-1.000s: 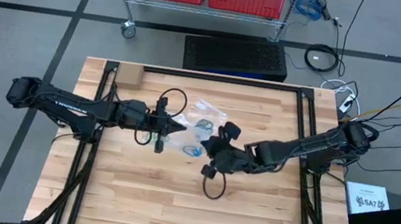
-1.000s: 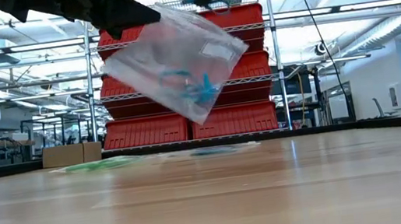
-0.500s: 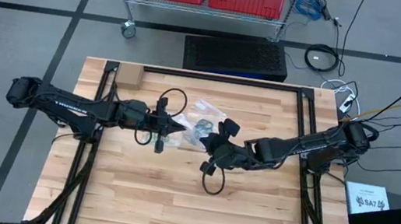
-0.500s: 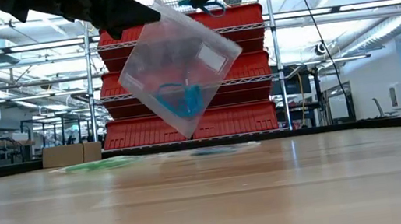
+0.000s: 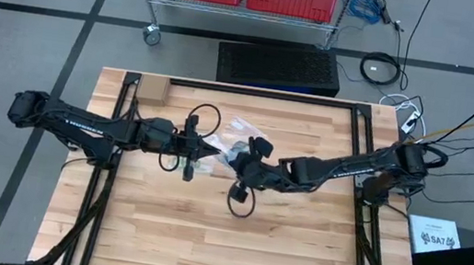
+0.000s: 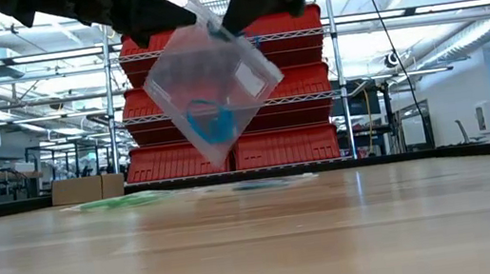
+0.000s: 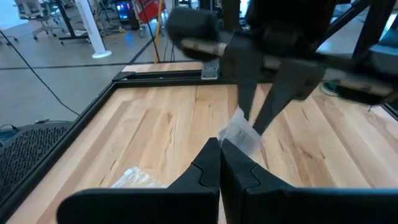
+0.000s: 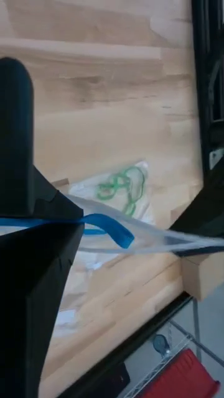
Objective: Sort rubber bands
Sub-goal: Put the blue rubber band in the transparent zip bag
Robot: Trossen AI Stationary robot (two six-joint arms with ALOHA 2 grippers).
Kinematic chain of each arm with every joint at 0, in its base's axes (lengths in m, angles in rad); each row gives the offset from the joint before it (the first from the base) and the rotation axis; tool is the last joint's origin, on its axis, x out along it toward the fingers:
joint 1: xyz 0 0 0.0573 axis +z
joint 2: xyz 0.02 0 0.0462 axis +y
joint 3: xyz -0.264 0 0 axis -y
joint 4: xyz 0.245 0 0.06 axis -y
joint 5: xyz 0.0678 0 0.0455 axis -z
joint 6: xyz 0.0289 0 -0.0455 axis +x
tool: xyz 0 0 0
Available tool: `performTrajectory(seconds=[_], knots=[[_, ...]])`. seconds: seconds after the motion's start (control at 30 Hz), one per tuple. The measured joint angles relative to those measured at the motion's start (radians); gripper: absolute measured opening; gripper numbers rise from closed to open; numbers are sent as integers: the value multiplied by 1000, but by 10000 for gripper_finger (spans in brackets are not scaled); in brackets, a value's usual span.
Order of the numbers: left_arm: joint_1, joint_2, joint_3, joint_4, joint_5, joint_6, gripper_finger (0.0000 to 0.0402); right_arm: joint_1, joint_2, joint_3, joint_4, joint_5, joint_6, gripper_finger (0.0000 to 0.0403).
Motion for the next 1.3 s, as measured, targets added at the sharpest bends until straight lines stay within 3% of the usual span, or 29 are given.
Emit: performTrajectory(seconds=[0.17,0.57,0.77,0.9,1.0,1.13,1.3], knots=[[0,0,0,-5,4,-2,0,-12,3,0,20,5,-12,39],[0,0,0,-15,4,-3,0,-11,-17,0,21,2,-52,229],[0,0,0,-16,4,-2,0,4,-70,0,-13,-3,-52,265],[0,0,0,-45,4,-2,0,28,-144,0,-86,-27,-23,255],[0,2,-1,-71,4,-3,0,57,-201,0,-199,-9,56,222],[-14,23,-1,-87,5,-6,0,118,-229,0,-396,97,182,142],[-12,34,28,-75,-13,52,0,195,-214,0,-573,135,340,19]])
